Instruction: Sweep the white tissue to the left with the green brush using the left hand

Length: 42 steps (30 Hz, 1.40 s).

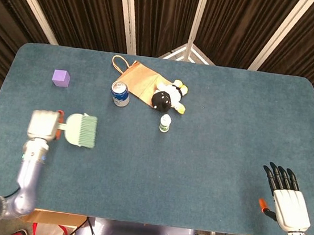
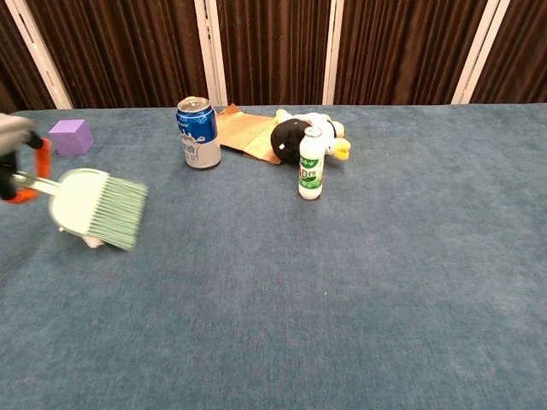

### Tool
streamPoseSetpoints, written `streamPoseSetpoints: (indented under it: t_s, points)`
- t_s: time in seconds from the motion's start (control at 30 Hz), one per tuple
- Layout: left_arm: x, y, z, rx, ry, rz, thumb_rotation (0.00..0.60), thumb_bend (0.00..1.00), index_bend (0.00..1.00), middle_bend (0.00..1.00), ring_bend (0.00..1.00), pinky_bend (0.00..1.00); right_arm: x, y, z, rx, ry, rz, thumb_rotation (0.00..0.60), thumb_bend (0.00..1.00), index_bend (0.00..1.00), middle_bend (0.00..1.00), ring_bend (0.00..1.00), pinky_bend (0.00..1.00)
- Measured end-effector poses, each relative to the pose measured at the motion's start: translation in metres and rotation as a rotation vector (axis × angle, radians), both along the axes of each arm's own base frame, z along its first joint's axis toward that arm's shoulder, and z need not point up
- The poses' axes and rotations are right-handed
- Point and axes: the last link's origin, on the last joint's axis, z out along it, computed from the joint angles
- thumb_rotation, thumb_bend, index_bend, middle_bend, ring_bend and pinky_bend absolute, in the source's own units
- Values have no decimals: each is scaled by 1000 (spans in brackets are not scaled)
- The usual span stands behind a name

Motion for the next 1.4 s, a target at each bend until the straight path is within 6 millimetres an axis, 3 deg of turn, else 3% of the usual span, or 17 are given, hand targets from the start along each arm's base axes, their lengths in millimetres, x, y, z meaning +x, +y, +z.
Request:
streamPoseSetpoints:
  t_s: [0.23,0.33,0.43,0.6,0.73,0.93,1.03,1.2,1.4]
  points:
    - [-48,3,75,125,72,58,600,716,785,1000,1000,1000,1,0,0,-2,0,1,600,323,0,0,0,0]
    - [-57,6,104,179,68,67,600,716,785,1000,1000,1000,1,-1,-1,0,1,4,600,323,0,0,0,0]
    - [-53,8,119,219,10,58,600,716,785,1000,1000,1000,1,-1,-2,2,1,5,600,322,0,0,0,0]
    - [-29,9,109,202,-110,3,600,716,784,1000,1000,1000,2,-2,-3,5,1,8,600,323,0,0,0,0]
    - [-12,3,78,129,-155,-30,600,716,785,1000,1000,1000,1,-2,-2,5,-1,6,600,323,0,0,0,0]
    - [-7,-12,23,9,-156,-27,600,716,785,1000,1000,1000,0,-2,0,-1,-4,1,600,322,0,0,0,0]
    - [-15,-15,11,-10,-121,-16,600,715,785,1000,1000,1000,-1,-2,1,-4,-4,-3,600,323,0,0,0,0]
    - [-39,-16,18,20,-78,28,600,716,785,1000,1000,1000,-1,-1,2,-8,-1,-5,600,323,0,0,0,0]
    - [-81,-14,58,104,-17,106,600,716,785,1000,1000,1000,-1,0,2,-12,6,-2,600,322,0,0,0,0]
